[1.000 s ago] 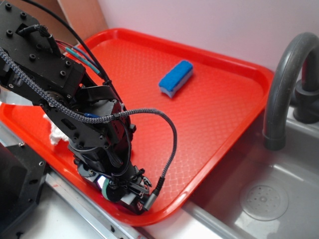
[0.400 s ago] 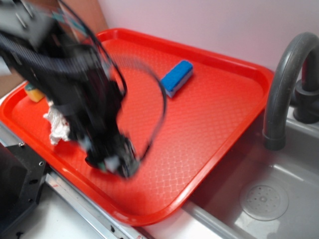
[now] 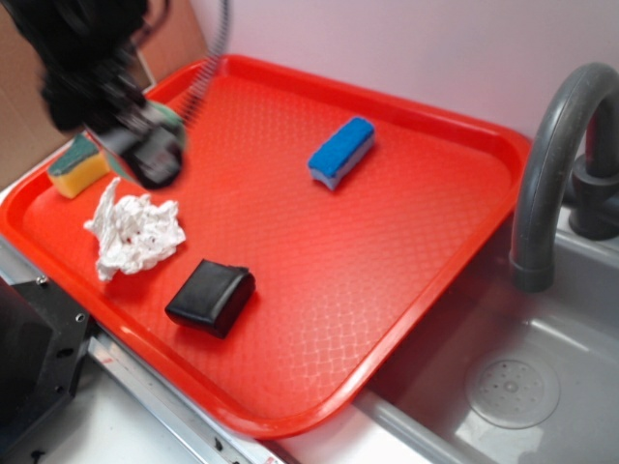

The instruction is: Grab the green ball.

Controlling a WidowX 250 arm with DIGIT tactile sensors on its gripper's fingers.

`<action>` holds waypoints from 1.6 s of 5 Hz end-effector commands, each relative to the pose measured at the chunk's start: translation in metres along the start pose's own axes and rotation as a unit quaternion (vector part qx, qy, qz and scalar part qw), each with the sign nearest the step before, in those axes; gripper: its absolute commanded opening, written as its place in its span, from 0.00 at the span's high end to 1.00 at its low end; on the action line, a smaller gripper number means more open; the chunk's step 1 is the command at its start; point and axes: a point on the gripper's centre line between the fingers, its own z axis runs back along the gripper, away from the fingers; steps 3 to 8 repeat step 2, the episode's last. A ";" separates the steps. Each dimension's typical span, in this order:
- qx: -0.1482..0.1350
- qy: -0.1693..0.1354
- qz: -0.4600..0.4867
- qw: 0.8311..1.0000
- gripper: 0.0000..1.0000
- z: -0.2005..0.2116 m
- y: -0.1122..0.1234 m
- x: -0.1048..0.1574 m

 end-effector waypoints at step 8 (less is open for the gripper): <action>-0.001 -0.011 0.101 0.995 1.00 0.030 0.040 0.010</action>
